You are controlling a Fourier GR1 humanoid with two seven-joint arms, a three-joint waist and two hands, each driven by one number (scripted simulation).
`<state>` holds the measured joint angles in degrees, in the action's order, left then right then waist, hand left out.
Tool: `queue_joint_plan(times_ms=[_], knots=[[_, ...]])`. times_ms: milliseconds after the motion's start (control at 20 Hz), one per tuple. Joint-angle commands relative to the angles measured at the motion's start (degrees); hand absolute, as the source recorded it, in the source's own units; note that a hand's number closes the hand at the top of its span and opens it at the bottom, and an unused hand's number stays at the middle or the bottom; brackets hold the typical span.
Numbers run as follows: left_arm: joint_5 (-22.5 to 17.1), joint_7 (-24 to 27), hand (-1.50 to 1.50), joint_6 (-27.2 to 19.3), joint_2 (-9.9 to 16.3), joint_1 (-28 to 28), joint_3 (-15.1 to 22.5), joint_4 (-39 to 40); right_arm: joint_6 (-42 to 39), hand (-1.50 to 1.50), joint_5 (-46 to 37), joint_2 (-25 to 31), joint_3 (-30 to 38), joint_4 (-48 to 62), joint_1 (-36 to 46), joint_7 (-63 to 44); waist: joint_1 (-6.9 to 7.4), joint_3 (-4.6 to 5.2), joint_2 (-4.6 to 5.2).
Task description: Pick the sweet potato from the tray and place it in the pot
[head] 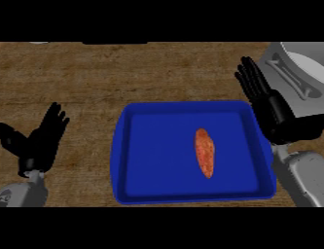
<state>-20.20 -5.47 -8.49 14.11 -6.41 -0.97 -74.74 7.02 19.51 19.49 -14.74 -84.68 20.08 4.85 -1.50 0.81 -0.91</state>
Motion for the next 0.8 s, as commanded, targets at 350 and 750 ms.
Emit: queue_joint_plan(times_ms=[350,750], knots=[[11.8,2.38,0.0,-2.1,11.66,3.06,0.89,-1.96,20.37,-1.5,-22.56,17.94,0.95,8.62,-15.09,-10.87,-2.26,0.07,-0.11],[15.67,1.15,0.0,-3.83,11.49,9.49,3.75,-10.76,39.61,-1.5,-38.92,11.83,-7.99,-17.99,-33.36,-17.9,0.43,-0.68,0.34]])
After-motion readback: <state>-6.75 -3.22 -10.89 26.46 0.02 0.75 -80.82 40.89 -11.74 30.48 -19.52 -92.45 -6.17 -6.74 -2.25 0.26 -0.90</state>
